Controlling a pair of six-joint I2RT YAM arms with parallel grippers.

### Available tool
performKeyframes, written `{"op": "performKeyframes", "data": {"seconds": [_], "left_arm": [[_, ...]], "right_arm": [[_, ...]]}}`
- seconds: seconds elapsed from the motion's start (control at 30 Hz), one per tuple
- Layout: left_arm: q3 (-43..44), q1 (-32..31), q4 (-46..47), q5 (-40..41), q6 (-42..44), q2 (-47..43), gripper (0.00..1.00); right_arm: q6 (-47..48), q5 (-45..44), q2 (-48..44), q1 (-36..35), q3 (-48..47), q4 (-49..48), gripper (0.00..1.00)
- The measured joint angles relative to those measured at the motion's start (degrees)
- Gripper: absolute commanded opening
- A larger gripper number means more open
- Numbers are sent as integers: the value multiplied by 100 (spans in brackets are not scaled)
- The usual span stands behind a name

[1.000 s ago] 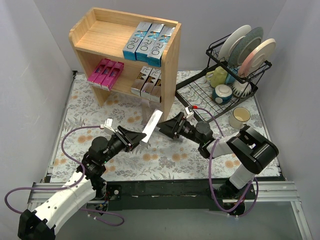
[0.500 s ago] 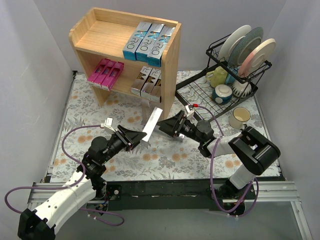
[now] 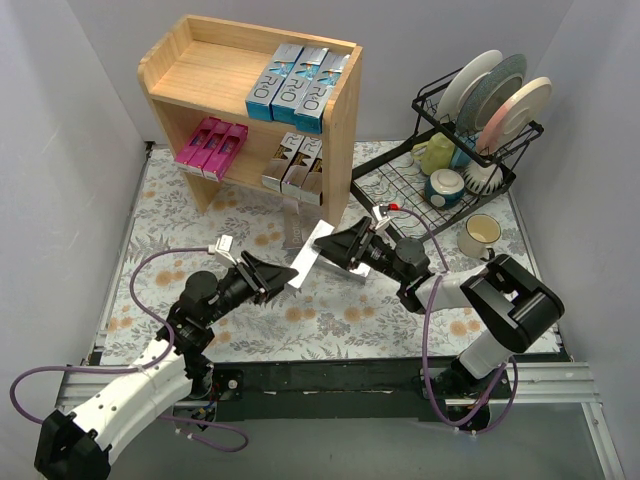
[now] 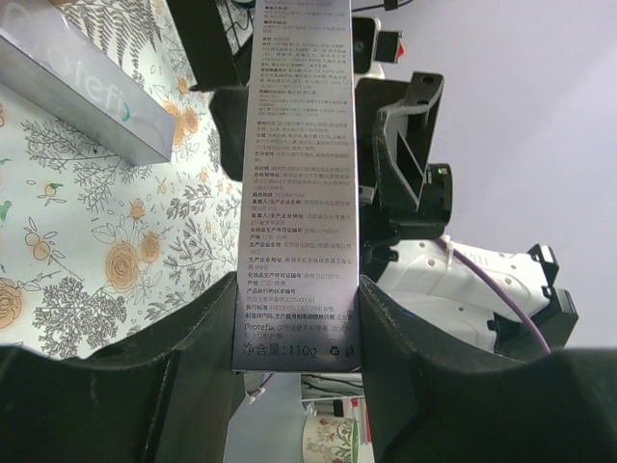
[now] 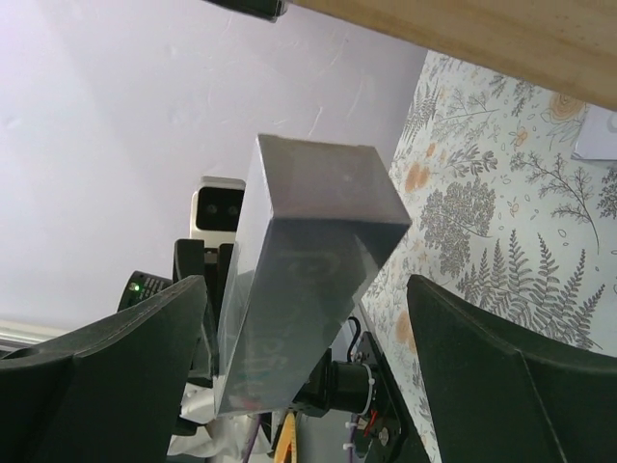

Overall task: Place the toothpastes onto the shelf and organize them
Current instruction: Pick up the toothpaste from the center of the board.

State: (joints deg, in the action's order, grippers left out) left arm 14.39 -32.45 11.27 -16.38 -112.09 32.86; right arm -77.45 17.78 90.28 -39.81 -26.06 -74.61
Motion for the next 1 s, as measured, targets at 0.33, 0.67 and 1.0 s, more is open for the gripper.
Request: {"op": "performKeyframes", "data": {"seconds": [0.33,0.67,1.0], "left_arm": [[0,2,367,-319,24,197,34],[0,0,623,-409,72,433,70],[562,-4,-291,57,1606,361,98]], "right_arm": [[-76,31,225,0,-256,-61,73],[-223,44,127,37,-190,-160,43],[96,129,-833,260,726,125,32]]}}
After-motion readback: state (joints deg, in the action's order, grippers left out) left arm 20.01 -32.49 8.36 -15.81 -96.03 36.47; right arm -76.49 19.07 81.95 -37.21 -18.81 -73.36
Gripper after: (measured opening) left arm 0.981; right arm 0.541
